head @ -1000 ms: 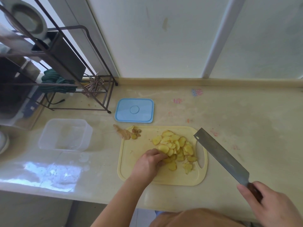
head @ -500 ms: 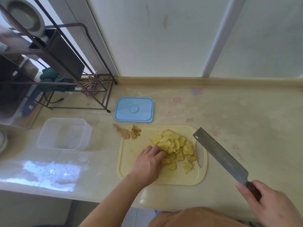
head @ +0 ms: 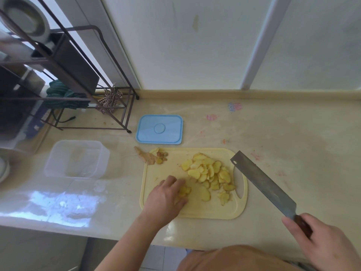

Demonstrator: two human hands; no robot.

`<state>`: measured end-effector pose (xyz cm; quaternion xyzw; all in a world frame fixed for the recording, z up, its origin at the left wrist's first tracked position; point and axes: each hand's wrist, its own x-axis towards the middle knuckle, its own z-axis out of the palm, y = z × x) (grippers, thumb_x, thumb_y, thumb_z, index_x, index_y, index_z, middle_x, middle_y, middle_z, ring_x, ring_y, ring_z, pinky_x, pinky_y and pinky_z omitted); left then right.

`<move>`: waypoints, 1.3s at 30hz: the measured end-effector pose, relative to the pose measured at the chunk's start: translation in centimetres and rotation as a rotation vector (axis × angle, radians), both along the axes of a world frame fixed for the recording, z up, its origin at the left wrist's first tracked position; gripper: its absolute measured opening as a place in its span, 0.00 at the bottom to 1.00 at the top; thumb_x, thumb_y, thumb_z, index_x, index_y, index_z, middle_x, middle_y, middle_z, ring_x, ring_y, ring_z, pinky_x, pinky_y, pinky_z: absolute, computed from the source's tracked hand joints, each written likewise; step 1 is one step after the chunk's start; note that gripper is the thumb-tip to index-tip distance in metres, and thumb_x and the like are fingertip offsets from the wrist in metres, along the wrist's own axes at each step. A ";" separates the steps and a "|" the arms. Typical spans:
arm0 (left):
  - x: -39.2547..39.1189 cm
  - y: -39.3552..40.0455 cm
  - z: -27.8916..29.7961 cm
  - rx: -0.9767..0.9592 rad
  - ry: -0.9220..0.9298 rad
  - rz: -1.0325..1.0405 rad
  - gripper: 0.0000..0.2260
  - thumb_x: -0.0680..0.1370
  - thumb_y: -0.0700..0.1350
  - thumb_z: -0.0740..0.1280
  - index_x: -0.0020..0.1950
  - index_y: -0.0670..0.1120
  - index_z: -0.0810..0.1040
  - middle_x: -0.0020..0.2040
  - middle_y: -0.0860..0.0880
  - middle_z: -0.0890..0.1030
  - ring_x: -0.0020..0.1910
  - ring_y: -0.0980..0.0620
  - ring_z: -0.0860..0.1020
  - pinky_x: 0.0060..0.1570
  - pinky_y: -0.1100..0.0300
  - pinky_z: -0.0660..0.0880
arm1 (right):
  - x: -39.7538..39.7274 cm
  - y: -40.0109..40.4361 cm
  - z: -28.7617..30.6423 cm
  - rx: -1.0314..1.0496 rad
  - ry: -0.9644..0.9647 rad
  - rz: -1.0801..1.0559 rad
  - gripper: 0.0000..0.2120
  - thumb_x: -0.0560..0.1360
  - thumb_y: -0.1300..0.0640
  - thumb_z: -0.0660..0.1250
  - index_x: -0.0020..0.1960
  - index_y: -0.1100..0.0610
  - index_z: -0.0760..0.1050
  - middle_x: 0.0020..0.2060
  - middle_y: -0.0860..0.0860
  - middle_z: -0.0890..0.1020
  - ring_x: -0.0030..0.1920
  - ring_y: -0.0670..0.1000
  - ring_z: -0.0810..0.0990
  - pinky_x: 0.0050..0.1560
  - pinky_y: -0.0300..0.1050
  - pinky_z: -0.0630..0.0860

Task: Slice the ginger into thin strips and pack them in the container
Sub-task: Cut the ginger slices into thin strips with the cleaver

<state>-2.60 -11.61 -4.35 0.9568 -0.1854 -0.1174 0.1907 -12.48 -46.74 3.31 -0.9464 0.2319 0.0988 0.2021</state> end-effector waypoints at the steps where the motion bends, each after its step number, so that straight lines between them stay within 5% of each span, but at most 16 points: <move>1: -0.2 -0.2 -0.1 -0.002 -0.022 -0.010 0.22 0.75 0.53 0.73 0.68 0.51 0.75 0.55 0.51 0.76 0.46 0.50 0.78 0.43 0.56 0.79 | 0.0 0.0 0.0 0.002 0.001 0.006 0.45 0.53 0.13 0.39 0.30 0.51 0.71 0.21 0.46 0.74 0.25 0.51 0.76 0.28 0.48 0.72; 9: -0.3 -0.6 -0.6 -0.016 -0.146 -0.031 0.17 0.67 0.45 0.80 0.54 0.48 0.83 0.47 0.50 0.79 0.37 0.48 0.78 0.35 0.53 0.79 | -0.1 0.1 -0.3 0.007 0.003 0.026 0.45 0.53 0.13 0.39 0.30 0.52 0.70 0.22 0.46 0.74 0.26 0.49 0.74 0.29 0.47 0.72; 12: -0.6 -0.5 -0.6 -0.051 -0.128 0.015 0.19 0.67 0.45 0.80 0.56 0.47 0.83 0.46 0.51 0.81 0.39 0.48 0.79 0.37 0.53 0.80 | -0.2 0.0 -0.4 0.013 0.004 0.007 0.44 0.54 0.13 0.39 0.31 0.52 0.70 0.21 0.47 0.73 0.34 0.42 0.75 0.29 0.47 0.72; 17: -0.9 -0.4 -0.4 -0.142 -0.039 0.158 0.21 0.70 0.43 0.78 0.62 0.45 0.81 0.47 0.51 0.83 0.45 0.49 0.80 0.45 0.55 0.80 | -0.4 0.0 -0.2 0.011 0.001 0.000 0.44 0.54 0.13 0.39 0.31 0.51 0.71 0.22 0.46 0.75 0.23 0.48 0.73 0.29 0.48 0.73; 22: -0.7 -0.3 0.0 -0.200 0.013 0.193 0.19 0.71 0.43 0.77 0.61 0.48 0.82 0.45 0.56 0.80 0.47 0.52 0.78 0.48 0.62 0.74 | -0.6 0.0 -0.1 0.014 0.000 0.007 0.44 0.54 0.13 0.39 0.31 0.51 0.71 0.22 0.45 0.75 0.23 0.48 0.73 0.29 0.48 0.73; 27: 0.0 0.2 0.7 -0.296 0.078 0.133 0.13 0.71 0.39 0.77 0.54 0.48 0.84 0.44 0.57 0.79 0.41 0.62 0.75 0.42 0.75 0.68 | -0.7 0.2 0.0 -0.001 0.001 0.012 0.44 0.53 0.13 0.38 0.31 0.51 0.71 0.20 0.51 0.73 0.26 0.52 0.75 0.30 0.49 0.73; 30: 0.5 0.0 0.9 -0.309 0.107 0.059 0.15 0.71 0.32 0.73 0.53 0.48 0.84 0.48 0.58 0.79 0.46 0.64 0.75 0.49 0.71 0.71 | -0.6 0.3 -0.1 0.002 0.002 0.024 0.45 0.53 0.13 0.38 0.31 0.51 0.71 0.20 0.51 0.73 0.26 0.52 0.75 0.29 0.49 0.73; 33: 0.8 -0.5 0.7 -0.283 0.040 0.027 0.24 0.70 0.27 0.65 0.59 0.47 0.83 0.58 0.54 0.80 0.57 0.57 0.75 0.59 0.65 0.72 | -0.5 0.3 -0.1 0.007 0.000 0.034 0.44 0.54 0.14 0.39 0.31 0.52 0.70 0.19 0.51 0.72 0.25 0.51 0.75 0.28 0.49 0.72; 36: 0.0 -1.1 0.4 -0.298 -0.067 0.258 0.20 0.70 0.33 0.63 0.60 0.44 0.81 0.57 0.50 0.79 0.53 0.50 0.79 0.52 0.59 0.77 | -0.6 0.3 -0.1 0.014 -0.003 0.045 0.41 0.58 0.15 0.42 0.31 0.51 0.70 0.20 0.51 0.73 0.24 0.50 0.74 0.29 0.49 0.72; 39: -1.5 -1.4 -0.1 -0.241 -0.114 0.325 0.13 0.72 0.51 0.71 0.53 0.46 0.80 0.46 0.53 0.78 0.43 0.52 0.77 0.43 0.60 0.77 | -0.6 0.5 -0.2 0.042 0.014 0.042 0.38 0.60 0.17 0.45 0.31 0.51 0.71 0.23 0.46 0.75 0.30 0.49 0.76 0.30 0.49 0.74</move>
